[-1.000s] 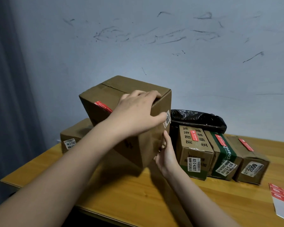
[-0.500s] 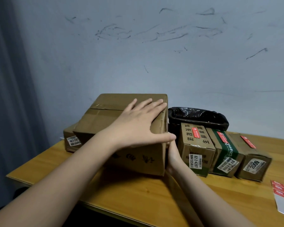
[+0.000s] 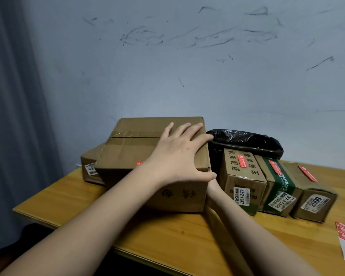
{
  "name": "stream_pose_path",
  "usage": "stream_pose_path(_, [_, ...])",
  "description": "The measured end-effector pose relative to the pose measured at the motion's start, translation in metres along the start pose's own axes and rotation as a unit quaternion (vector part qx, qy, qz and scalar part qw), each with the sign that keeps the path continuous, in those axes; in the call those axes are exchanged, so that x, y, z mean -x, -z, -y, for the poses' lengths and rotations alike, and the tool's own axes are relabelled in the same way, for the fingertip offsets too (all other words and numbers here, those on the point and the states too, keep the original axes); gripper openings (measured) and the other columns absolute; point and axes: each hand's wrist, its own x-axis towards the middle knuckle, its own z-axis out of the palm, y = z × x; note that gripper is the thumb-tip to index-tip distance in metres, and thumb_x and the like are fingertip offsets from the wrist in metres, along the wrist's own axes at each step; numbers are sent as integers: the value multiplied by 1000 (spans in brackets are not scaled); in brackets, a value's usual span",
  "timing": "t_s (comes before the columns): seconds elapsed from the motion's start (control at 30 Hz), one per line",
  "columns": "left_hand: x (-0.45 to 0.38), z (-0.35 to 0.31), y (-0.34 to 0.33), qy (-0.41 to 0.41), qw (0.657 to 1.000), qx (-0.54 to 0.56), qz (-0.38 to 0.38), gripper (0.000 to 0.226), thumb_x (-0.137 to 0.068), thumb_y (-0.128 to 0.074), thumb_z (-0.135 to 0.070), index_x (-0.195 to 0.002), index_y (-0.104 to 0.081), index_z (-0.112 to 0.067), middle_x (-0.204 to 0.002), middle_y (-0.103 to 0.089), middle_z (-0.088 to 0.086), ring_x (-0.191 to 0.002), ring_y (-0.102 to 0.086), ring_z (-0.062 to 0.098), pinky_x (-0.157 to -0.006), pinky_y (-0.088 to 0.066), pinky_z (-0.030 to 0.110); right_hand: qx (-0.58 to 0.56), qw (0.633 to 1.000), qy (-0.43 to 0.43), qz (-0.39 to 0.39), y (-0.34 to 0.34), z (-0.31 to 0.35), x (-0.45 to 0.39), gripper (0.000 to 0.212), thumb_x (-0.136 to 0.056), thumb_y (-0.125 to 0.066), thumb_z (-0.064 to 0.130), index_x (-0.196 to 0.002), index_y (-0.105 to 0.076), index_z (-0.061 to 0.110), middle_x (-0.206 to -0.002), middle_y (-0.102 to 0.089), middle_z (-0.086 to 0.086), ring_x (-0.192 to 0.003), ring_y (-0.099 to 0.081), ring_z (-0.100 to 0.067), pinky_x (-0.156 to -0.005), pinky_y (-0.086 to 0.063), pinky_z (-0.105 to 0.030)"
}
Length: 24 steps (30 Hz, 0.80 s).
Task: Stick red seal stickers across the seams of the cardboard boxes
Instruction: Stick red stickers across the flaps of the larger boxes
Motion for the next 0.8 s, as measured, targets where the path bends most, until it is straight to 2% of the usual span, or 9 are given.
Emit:
stream_pose_path(0.1, [-2, -4, -8, 0, 999, -10, -34, 75, -67, -48, -73, -134, -39, -41, -153, -26, -3, -143, -19, 20, -117, -5, 51, 48, 998, 33, -18, -3, 0, -4, 35, -106, -21, 7, -127, -47, -5, -88, -57, -13, -68, -45, -8, -42, -38, -4])
stream_pose_path(0.2, [-6, -9, -15, 3, 999, -30, -45, 70, -68, -52, -70, -130, -45, -39, -149, -32, 0, -140, -23, 21, -117, -4, 53, 60, 997, 22, -31, -1, -1, -4, 35, -103, -26, -2, -134, -41, -6, -108, -58, -17, -84, -56, -17, -46, -38, -2])
stream_pose_path(0.3, [-10, -12, -21, 6, 997, -54, -45, 71, -67, -53, -68, -130, -46, -36, -148, -33, 2, -139, -25, 22, -116, -3, 54, 83, 996, -17, -22, 3, -5, -2, 23, -102, -32, -2, -100, -53, 8, -83, -54, -1, -66, -52, -7, -43, -43, -9])
stream_pose_path(0.37, [-12, -13, -22, 8, 997, -63, -48, 71, -67, -52, -68, -130, -46, -35, -147, -35, 2, -139, -27, 23, -116, -3, 54, 44, 998, -12, -34, 2, -3, 1, 34, -103, -30, 2, -75, -46, 11, -73, -45, -3, -64, -43, -8, -41, -37, -5])
stream_pose_path(0.43, [-12, -13, -22, 8, 997, -65, -47, 73, -66, -49, -68, -131, -46, -34, -147, -35, 2, -139, -27, 23, -116, -2, 54, 21, 999, 27, -29, -1, 3, 6, 37, -105, -30, 10, -73, -47, 14, -68, -48, -7, -62, -46, -10, -47, -40, -8])
stream_pose_path(0.53, [-12, -13, -21, 7, 996, -66, -53, 78, -65, -44, -70, -133, -44, -32, -147, -36, 3, -138, -29, 24, -116, -3, 54, -60, 995, 73, 3, 2, 14, 10, 33, -103, -38, 33, -89, -66, 24, -75, -73, 0, -76, -67, -12, -73, -50, -25])
stream_pose_path(0.67, [-15, -13, -22, 11, 997, -68, -37, 98, -66, -51, -72, -146, -24, -23, -145, -38, 1, -137, -32, 20, -117, -4, 51, -57, 989, 132, 36, 8, 28, 16, 33, -95, -47, 44, -119, -64, 28, -119, -68, 9, -115, -60, -8, -101, -45, -31])
stream_pose_path(0.73, [-16, -13, -23, 17, 998, -56, -25, 108, -66, -55, -69, -150, -12, -18, -144, -39, 0, -137, -32, 17, -118, -2, 47, 11, 986, 162, 44, 8, 32, 18, 45, -92, -52, 38, -136, -51, 27, -138, -52, 14, -122, -51, 0, -95, -45, -26])
stream_pose_path(0.8, [-15, -11, -24, 17, 999, -38, -16, 111, -67, -57, -67, -151, -6, -16, -145, -38, -1, -139, -29, 15, -119, 0, 45, 42, 983, 176, 38, 8, 35, 21, 47, -94, -50, 26, -141, -46, 23, -138, -47, 22, -112, -53, 6, -74, -44, -17])
